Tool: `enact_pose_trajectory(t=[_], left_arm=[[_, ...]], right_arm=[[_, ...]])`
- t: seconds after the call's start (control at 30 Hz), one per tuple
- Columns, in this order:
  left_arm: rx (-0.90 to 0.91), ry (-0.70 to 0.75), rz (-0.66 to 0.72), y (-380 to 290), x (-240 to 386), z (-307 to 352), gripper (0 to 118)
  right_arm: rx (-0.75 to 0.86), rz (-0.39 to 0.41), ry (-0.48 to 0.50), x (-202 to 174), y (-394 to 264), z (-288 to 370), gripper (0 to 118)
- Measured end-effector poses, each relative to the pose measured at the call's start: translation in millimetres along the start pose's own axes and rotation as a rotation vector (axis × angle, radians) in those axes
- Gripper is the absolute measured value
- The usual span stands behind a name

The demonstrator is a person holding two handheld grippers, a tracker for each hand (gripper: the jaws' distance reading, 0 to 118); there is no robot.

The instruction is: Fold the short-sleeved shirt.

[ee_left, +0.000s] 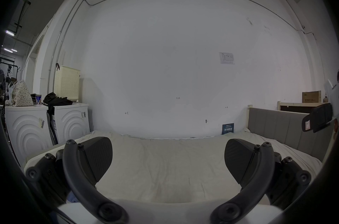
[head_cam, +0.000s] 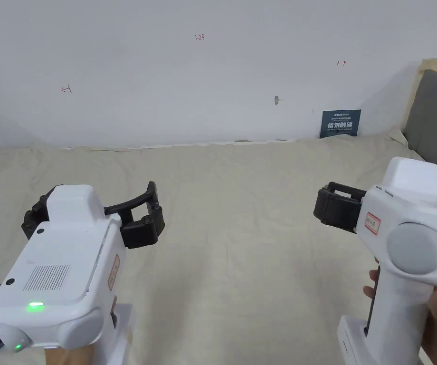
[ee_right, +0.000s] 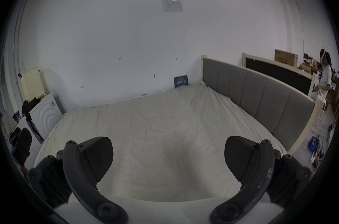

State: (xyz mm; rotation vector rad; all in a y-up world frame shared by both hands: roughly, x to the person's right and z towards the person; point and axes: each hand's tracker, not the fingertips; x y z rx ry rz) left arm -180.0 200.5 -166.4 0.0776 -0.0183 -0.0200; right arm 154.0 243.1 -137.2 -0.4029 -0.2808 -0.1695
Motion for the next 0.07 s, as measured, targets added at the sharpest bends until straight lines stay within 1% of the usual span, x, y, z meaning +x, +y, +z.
enact_pose_trajectory(t=[0.07], left_arm=[[-0.001,0.0,-0.003,0.1,0.2,0.0,118]], right_arm=[[0.079,0.039,0.05,1.9,-4.5,0.8,118]])
